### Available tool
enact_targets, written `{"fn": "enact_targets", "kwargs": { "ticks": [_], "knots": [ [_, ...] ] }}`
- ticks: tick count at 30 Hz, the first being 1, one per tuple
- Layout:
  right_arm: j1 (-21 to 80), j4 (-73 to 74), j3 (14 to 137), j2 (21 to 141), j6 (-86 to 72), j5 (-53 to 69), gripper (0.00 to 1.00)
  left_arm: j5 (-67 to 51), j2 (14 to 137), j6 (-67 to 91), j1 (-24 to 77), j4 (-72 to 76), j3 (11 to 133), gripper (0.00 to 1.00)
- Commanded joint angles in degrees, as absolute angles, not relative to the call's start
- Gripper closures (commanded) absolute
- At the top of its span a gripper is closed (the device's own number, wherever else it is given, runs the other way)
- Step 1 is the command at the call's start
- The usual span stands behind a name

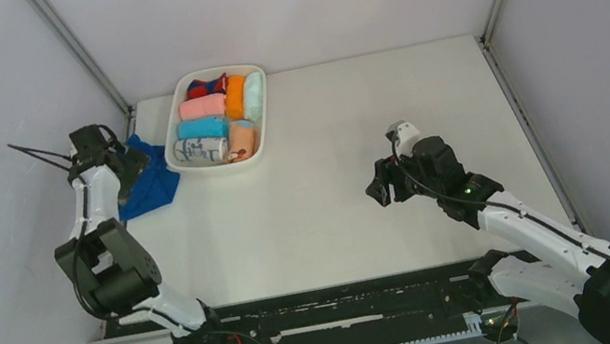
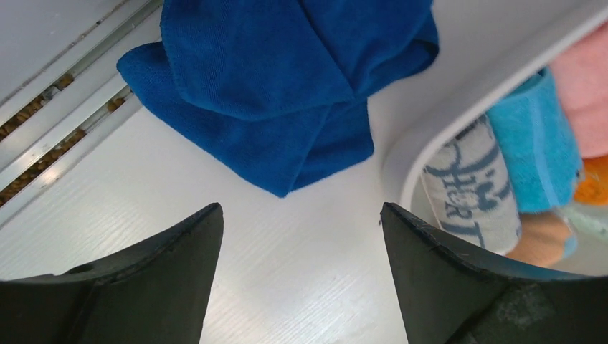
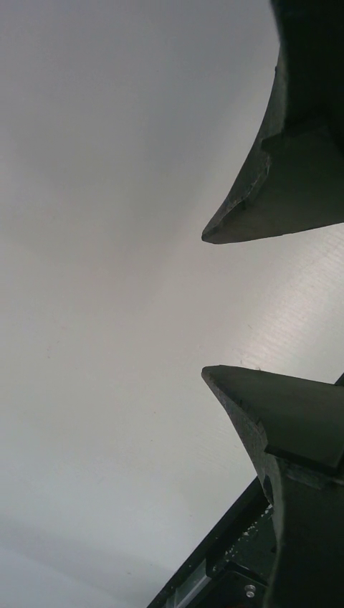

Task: Roll the towels
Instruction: Move the towel to the corner of the board.

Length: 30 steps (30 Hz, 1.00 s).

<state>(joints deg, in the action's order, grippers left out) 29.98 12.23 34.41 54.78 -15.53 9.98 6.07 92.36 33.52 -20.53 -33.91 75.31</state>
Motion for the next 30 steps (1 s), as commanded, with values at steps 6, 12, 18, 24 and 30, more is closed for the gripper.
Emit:
{"fn": "enact_targets", "kwargs": {
  "ticks": [6, 12, 18, 24, 30],
  "knots": [
    [29.31, 11.85, 34.01, 51.33, -14.62, 7.36, 0.37, 4.73, 107.2, 34.99, -22.19, -32.21, 82.07, 0.15],
    [29.23, 12.29, 33.85, 50.07, -14.67, 6.63, 0.37, 2.82, 116.21, 33.85, -22.11, -35.77, 87.35, 0.19],
    [29.18, 11.95, 33.84, 49.39, -14.75, 6.97, 0.37, 1.21, 116.76, 32.68, -22.08, -37.83, 88.06, 0.43],
    [29.18, 12.35, 33.5, 46.66, -15.07, 6.92, 0.37, -0.28, 111.84, 33.31, -22.12, -37.99, 80.28, 0.93],
    [29.38, 11.56, 33.49, 45.24, -15.51, 8.61, 0.37, -2.45, 96.99, 35.55, -22.06, -34.91, 62.89, 1.0]
  ]
}}
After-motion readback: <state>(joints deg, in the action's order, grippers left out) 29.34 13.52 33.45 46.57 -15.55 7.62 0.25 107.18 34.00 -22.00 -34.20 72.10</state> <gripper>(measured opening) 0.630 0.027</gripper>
